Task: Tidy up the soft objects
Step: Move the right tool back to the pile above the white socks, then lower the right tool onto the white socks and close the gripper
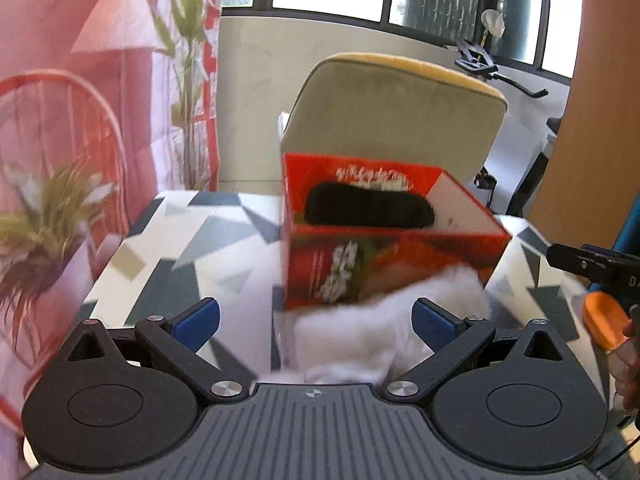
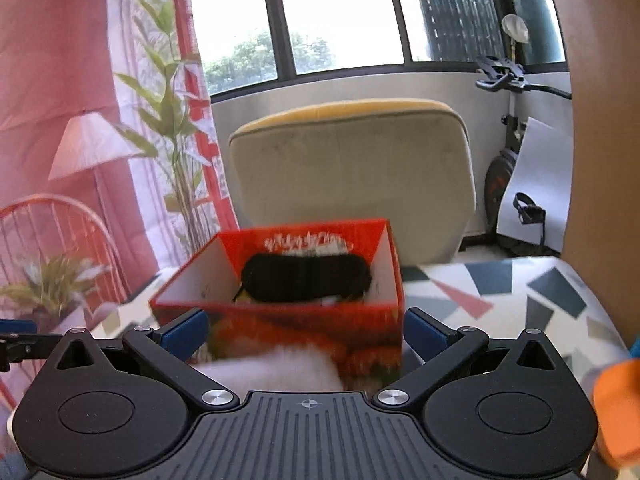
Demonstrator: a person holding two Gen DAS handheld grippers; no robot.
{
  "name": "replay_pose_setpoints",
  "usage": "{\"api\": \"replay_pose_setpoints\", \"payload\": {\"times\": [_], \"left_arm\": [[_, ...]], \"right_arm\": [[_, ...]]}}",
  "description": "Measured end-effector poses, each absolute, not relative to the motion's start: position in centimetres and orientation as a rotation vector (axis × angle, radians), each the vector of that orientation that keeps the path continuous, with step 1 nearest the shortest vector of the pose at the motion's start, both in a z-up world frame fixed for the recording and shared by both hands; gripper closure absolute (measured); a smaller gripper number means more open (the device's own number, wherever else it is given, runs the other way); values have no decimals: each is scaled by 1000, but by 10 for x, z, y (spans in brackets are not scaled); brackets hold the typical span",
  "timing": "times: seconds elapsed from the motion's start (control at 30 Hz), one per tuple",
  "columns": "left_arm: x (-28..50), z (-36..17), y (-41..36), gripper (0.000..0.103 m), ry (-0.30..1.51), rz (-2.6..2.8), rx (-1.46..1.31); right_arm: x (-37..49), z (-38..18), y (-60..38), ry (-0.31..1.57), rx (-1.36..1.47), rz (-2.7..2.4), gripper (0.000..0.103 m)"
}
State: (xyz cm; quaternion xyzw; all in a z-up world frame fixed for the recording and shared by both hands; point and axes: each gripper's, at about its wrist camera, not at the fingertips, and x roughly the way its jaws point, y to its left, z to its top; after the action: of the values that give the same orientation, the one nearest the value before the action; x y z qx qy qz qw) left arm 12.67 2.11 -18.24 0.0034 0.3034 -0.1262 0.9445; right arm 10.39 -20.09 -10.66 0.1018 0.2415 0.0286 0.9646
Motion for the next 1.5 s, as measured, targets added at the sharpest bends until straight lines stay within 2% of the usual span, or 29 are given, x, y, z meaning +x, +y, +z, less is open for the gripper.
{"api": "replay_pose_setpoints", "payload": {"times": [0.4, 0.57, 0.93, 1.17, 1.37, 1.5], "left_arm": [[85, -230, 16, 0, 621, -231, 38], [80, -247, 16, 0, 700, -240, 46], [67, -250, 22, 0, 720, -230, 10], [68, -254, 22, 0, 713, -249, 5], [72, -263, 16, 1, 738, -287, 30], [77, -273, 16, 8, 781, -310, 21]], "right_arm": [[41, -159, -178, 564, 155, 61, 0], [21, -174, -176, 596, 141, 30, 0], [5, -205, -188, 689, 163, -25, 2], [5, -213, -194, 724, 184, -2, 18], [11, -224, -193, 779, 189, 17, 23], [14, -231, -192, 810, 194, 28, 33]]}}
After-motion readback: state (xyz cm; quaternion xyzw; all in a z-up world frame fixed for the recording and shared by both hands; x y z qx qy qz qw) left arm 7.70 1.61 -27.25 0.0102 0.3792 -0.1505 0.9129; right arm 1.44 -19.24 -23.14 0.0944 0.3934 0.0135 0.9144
